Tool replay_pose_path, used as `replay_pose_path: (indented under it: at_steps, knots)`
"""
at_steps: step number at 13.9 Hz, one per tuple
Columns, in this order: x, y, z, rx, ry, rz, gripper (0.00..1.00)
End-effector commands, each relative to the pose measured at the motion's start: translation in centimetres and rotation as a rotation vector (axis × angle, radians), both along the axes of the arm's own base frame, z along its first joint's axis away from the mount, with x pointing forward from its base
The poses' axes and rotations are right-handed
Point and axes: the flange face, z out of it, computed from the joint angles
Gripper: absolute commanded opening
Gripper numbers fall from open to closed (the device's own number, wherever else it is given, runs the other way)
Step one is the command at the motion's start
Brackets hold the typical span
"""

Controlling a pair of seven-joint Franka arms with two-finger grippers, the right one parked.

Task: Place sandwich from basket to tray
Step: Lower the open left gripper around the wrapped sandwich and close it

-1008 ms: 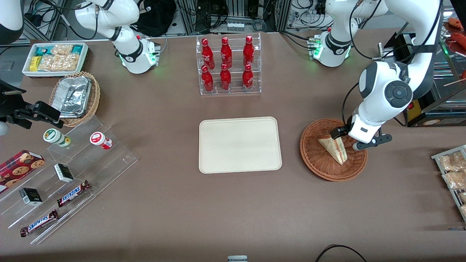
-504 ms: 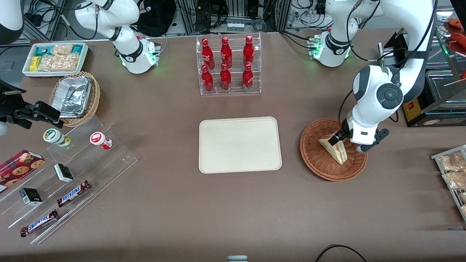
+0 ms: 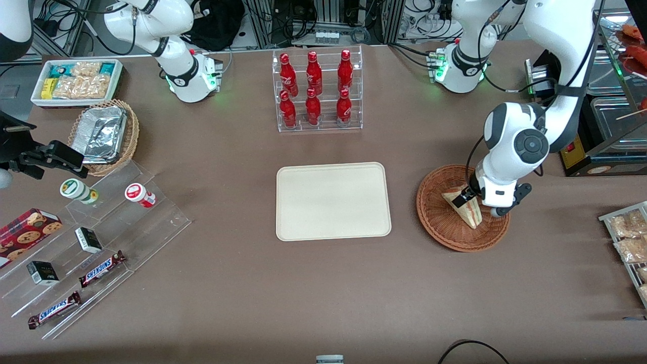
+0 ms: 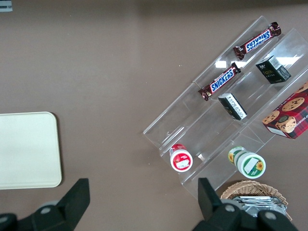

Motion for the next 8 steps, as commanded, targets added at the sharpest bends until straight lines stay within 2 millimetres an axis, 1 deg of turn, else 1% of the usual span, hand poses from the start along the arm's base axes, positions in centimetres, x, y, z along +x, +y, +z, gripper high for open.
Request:
replay_pose_path:
  at_steps: [1, 2, 3, 4, 5, 8]
  knots:
    - [0.0, -0.25, -0.73, 0.006, -0.009, 0.015, 1.0]
    - [0.04, -0.09, -0.74, 0.006, -0.009, 0.015, 0.95]
    - [0.02, -0.09, -0.75, 0.007, -0.007, 0.015, 0.42]
    - [0.0, -0.08, -0.76, 0.007, -0.006, 0.013, 0.12]
    - [0.05, -0.09, -0.63, 0.006, -0.007, 0.009, 0.08]
    - [-0.13, -0.04, -0.02, 0.01, 0.003, 0.004, 0.06]
